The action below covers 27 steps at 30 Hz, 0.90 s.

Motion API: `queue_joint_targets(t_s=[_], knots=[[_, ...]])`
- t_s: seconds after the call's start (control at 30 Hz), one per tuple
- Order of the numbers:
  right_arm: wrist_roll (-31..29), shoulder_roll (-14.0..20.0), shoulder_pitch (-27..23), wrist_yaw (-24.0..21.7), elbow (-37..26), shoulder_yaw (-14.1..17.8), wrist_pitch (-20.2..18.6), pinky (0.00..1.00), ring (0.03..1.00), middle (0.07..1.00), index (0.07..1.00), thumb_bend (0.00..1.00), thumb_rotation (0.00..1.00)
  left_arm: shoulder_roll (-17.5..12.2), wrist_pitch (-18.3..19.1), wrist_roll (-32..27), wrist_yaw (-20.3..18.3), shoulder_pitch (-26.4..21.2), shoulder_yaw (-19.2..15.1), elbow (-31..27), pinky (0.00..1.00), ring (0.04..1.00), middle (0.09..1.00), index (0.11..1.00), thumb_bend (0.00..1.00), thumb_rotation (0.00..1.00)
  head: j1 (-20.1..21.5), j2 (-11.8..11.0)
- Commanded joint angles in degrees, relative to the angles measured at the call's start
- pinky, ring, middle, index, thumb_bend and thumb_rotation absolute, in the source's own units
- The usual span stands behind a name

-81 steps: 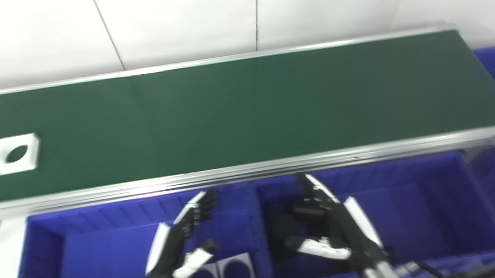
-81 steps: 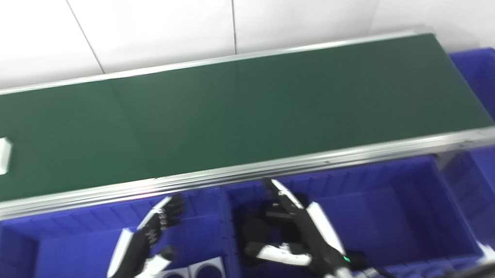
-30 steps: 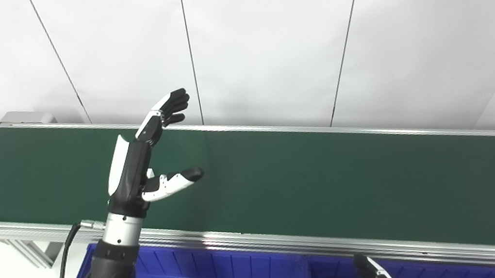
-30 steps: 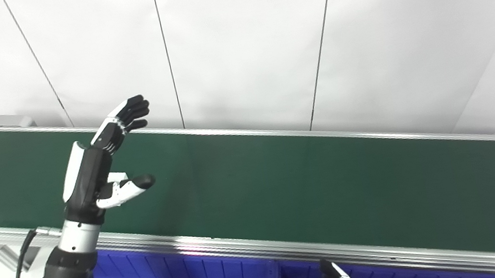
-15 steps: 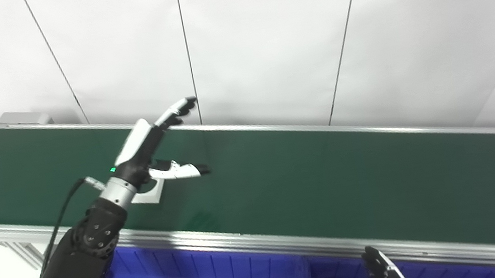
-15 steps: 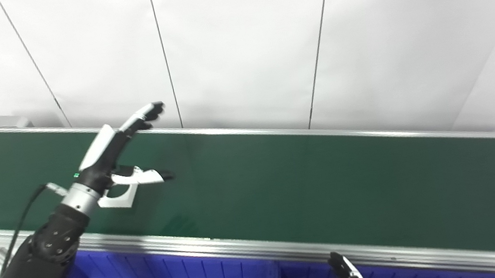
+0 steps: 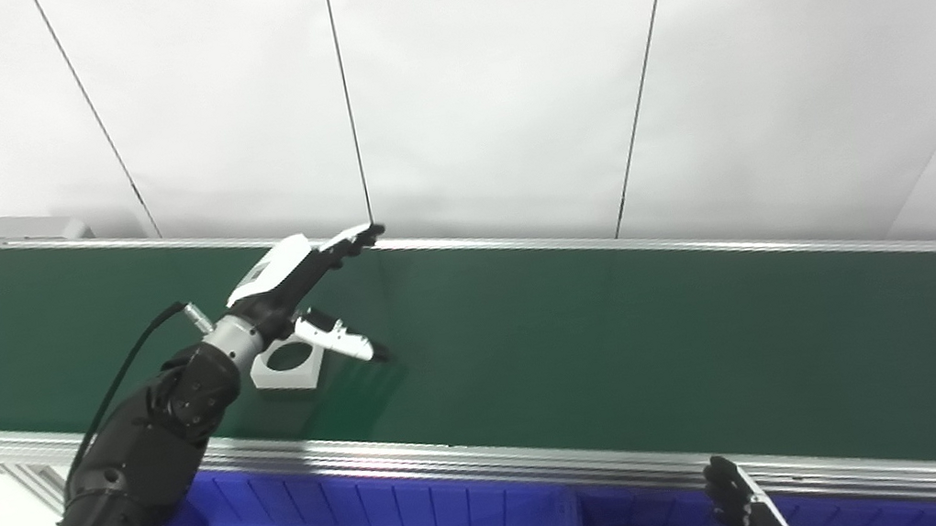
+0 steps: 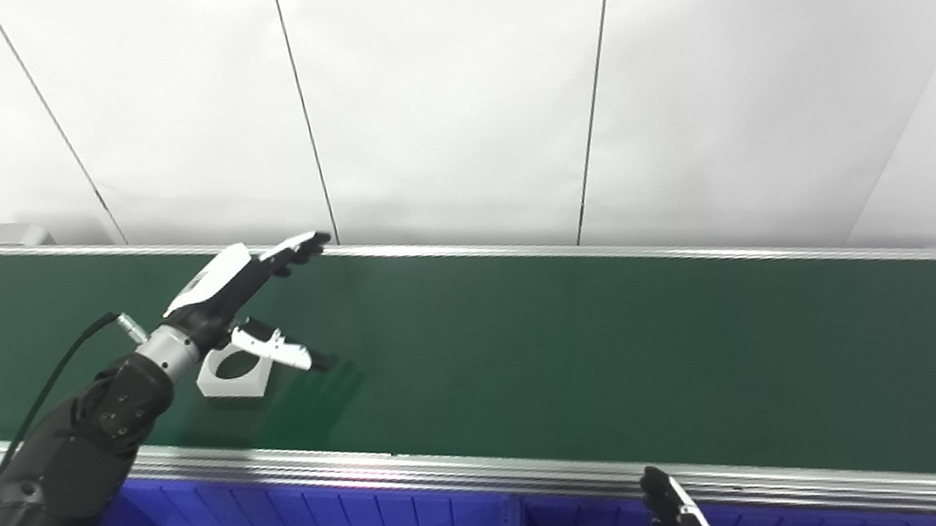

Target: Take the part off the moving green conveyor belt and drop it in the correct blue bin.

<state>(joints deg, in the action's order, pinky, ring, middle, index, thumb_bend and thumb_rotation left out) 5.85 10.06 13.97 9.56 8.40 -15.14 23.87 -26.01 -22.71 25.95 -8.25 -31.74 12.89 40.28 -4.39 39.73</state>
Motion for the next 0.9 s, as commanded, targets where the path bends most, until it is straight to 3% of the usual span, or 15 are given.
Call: queue_joint_targets(t_s=[0.0, 0.17, 0.27, 0.33, 0.43, 0.5, 0.53, 0.63, 0.73, 0.87], knots=[[-0.4, 0.1, -0.4, 0.3, -1.1, 0.3, 3.1, 0.84, 0.891, 0.902, 0.919, 0.95, 0.64, -2.1, -0.4, 1.0, 0.4, -3.7, 0.3, 0.7, 0.79, 0.853, 0.898, 0.922, 1.0, 0.3, -0.3, 0.0], [-0.7, 0.2, -0.4, -0.1, -1.3, 0.5, 3.1, 0.84, 0.89, 0.902, 0.924, 0.94, 0.64, -2.6, 1.8, 2.7, -0.2, -3.8, 1.9, 1.7, 0.8, 0.873, 0.911, 0.933, 1.0, 0.28, -0.7, 0.0], [-0.9, 0.2, -0.3, -0.1, -1.4, 0.4, 3.1, 0.84, 0.894, 0.906, 0.923, 0.94, 0.63, -2.8, 3.1, 2.3, -1.5, -3.5, 2.1, 2.1, 0.69, 0.83, 0.927, 0.938, 1.0, 0.24, -0.7, -0.1], [-1.0, 0.1, -0.3, -0.1, -1.4, 0.6, 3.1, 0.84, 0.892, 0.903, 0.921, 0.94, 0.63, -3.0, 4.2, 2.9, -1.9, -3.3, 2.5, 2.3, 0.72, 0.844, 0.923, 0.934, 1.0, 0.24, -0.7, -0.1], [-1.0, 0.3, -0.1, -0.2, -1.5, 0.6, 3.1, 0.83, 0.889, 0.902, 0.913, 0.94, 0.62, -3.2, 5.2, 3.2, -2.0, -3.1, 2.9, 2.7, 0.66, 0.805, 0.928, 0.936, 1.0, 0.21, -0.8, -0.2], [-0.7, 0.4, -0.1, 0.0, -1.6, 0.5, 3.1, 0.83, 0.887, 0.9, 0.914, 0.93, 0.62, -3.3, 5.8, 3.6, -1.9, -2.9, 3.3, 2.7, 0.67, 0.814, 0.927, 0.935, 1.0, 0.2, -0.9, -0.3], [-0.5, 0.5, -0.1, 0.1, -1.6, 0.4, 3.1, 0.83, 0.886, 0.898, 0.915, 0.93, 0.62, -3.2, 6.6, 3.8, -1.9, -2.8, 3.5, 2.7, 0.63, 0.769, 0.929, 0.936, 0.99, 0.19, -0.9, -0.3], [-0.5, 0.6, -0.2, 0.2, -1.6, 0.4, 3.1, 0.83, 0.875, 0.892, 0.913, 0.92, 0.63, -3.0, 7.7, 4.8, -1.3, -2.6, 4.3, 2.9, 0.68, 0.798, 0.934, 0.939, 0.97, 0.14, -0.9, -0.4], [-0.7, 0.6, -0.1, 0.2, -1.6, 0.5, 3.1, 0.82, 0.872, 0.891, 0.909, 0.93, 0.62, -2.9, 8.1, 6.6, -0.7, -2.6, 5.7, 3.1, 0.74, 0.841, 0.943, 0.945, 0.87, 0.05, -0.8, -0.4], [-0.1, 0.8, 0.0, 0.5, -1.7, 0.4, 3.1, 0.82, 0.869, 0.889, 0.907, 0.93, 0.63, -2.1, 9.1, 8.4, 1.2, -2.3, 6.7, 3.1, 0.68, 0.786, 0.907, 0.915, 0.78, 0.0, -0.9, -0.3]])
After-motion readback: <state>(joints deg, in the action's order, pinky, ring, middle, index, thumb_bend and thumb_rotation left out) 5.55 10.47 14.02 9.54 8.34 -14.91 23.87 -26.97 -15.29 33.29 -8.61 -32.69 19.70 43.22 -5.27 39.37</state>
